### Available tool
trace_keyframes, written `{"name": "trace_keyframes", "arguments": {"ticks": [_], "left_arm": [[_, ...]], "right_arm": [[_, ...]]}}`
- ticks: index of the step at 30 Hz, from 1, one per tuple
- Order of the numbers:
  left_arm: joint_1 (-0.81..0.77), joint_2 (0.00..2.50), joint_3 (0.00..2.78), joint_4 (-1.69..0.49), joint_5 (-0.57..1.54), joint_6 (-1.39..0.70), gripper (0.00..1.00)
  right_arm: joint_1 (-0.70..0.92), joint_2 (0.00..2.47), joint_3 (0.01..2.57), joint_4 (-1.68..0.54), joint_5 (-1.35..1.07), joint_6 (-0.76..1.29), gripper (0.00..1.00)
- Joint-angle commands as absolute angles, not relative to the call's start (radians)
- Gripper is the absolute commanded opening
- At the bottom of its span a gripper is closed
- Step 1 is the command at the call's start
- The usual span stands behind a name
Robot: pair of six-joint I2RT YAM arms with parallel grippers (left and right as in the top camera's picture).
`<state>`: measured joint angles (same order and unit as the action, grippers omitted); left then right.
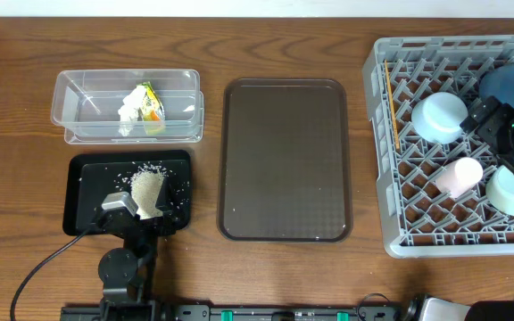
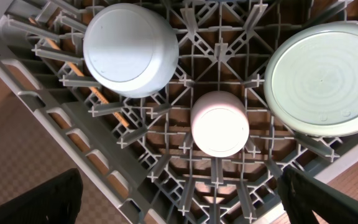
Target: Sort waste into correct bins and load items into the dishwasher rack
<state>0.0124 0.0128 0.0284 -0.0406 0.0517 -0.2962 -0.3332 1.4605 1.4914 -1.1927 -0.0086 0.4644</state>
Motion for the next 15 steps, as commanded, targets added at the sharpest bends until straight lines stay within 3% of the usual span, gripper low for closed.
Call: {"name": "trace_keyframes", "arguments": {"ticks": [1,15], "left_arm": [[0.017,0.002,0.004,-0.064,0.008,-0.309,0.91],[0.017,0.004,0.004,-0.071,-0.012,-0.309,0.91]], "right_arm": [[-0.339,1.458,1.503,-1.193,-0.008,0.478,0.99],[-0.339,1.458,1.503,-1.194,-0.008,0.478,0.99]]}}
